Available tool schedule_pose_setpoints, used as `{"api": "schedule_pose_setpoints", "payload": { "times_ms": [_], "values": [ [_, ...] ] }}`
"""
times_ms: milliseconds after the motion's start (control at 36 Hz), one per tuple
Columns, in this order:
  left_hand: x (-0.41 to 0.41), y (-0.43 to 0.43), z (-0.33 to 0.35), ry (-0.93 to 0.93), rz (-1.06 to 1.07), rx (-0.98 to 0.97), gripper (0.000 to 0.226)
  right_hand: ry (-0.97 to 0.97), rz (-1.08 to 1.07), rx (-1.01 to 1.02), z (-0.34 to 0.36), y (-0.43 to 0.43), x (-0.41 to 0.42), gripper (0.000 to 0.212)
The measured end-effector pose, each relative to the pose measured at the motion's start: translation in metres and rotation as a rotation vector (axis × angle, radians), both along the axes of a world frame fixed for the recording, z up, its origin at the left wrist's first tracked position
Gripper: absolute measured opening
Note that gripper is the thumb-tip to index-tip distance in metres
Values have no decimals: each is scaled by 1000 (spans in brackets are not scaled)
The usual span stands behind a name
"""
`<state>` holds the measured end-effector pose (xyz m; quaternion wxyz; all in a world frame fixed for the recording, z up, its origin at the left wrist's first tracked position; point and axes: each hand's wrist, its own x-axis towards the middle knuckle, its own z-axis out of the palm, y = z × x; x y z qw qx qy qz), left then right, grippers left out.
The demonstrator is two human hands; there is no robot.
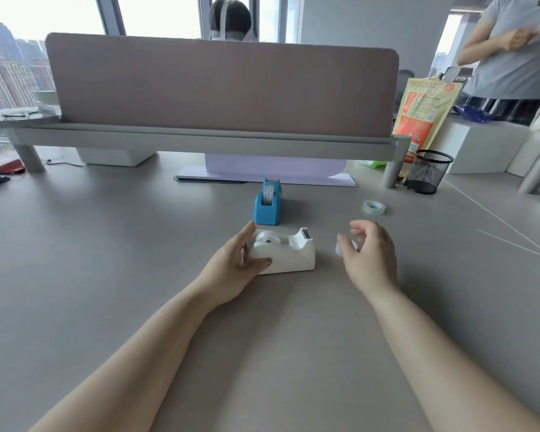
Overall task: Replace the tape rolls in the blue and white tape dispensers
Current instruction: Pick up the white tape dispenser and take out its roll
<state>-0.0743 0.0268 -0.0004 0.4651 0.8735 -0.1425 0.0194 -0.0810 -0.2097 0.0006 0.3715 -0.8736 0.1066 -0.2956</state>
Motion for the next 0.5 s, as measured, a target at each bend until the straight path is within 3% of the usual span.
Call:
{"api": "schedule_pose_setpoints", "payload": {
  "times_ms": [139, 250, 389, 500],
  "values": [
    [-1, 0, -3, -11, 21, -88, 80, -248, 77, -293, 9, 28, -10, 37],
    [-3, 0, -2, -31, 18, -187, 64, -302, 198, -437, 17, 52, -13, 33],
    [2, 6, -6, -80, 72, -117, 60, -397, 225, -607, 19, 68, -19, 31],
    [3, 6, -6, -100, 76, -70, 61, -324, 250, -626, 21, 71, -11, 31]
  ]
}}
